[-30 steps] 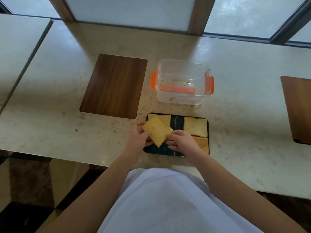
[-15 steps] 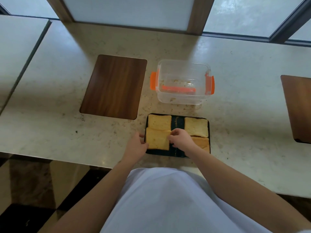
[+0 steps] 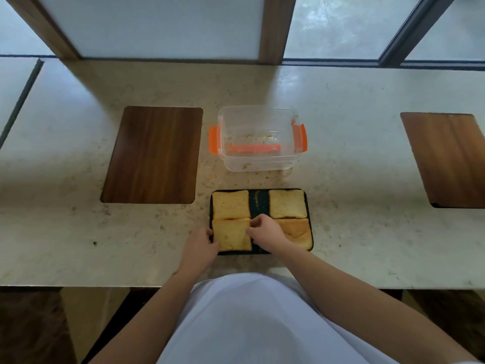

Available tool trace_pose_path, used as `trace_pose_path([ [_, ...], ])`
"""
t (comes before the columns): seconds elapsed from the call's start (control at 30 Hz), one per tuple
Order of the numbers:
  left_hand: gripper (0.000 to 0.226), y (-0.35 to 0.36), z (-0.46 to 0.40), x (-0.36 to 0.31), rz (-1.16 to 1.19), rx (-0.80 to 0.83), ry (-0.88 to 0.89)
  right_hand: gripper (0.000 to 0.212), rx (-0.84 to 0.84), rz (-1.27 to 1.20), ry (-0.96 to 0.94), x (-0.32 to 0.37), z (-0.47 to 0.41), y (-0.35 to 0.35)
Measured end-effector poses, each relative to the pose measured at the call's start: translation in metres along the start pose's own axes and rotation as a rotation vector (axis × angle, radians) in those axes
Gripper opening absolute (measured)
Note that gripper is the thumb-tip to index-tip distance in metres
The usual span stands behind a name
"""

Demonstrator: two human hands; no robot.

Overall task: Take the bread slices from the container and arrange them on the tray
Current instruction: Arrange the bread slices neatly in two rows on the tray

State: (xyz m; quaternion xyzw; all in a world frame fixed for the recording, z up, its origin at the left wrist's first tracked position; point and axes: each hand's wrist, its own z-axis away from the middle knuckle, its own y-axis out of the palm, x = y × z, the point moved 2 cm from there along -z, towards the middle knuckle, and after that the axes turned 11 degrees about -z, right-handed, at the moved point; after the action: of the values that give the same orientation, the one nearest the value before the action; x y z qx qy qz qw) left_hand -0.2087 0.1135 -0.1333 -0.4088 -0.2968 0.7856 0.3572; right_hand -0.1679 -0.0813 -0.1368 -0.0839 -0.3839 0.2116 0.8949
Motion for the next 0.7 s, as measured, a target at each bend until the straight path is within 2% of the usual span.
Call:
trace_pose_path([
  [0.2,0.006,-0.001,0.003,-0.004,-0.072,0.001,0.034,0.029,-0.016,-0.01,-0.023,-0.004,0.004,0.0],
  [0.33,0.015,-0.003,0.005,-0.005,-0.111,0.012,0.068,0.036,0.004,0.007,-0.041,-0.008,0.007,0.001],
  [0.4,0.008,-0.006,0.005,-0.007,-0.128,0.0,0.061,0.041,0.028,0.002,-0.031,-0.007,0.009,0.0],
  [0.5,0.027,-0.011,0.003,-0.009,-0.196,-0.062,0.11,0.048,0.055,-0.026,-0.01,-0.007,0.011,-0.002],
  [0.7,0.05,-0.006,0.007,-0.024,-0.378,-0.11,0.389,0.058,0.109,-0.032,0.006,-0.011,0.019,-0.002],
])
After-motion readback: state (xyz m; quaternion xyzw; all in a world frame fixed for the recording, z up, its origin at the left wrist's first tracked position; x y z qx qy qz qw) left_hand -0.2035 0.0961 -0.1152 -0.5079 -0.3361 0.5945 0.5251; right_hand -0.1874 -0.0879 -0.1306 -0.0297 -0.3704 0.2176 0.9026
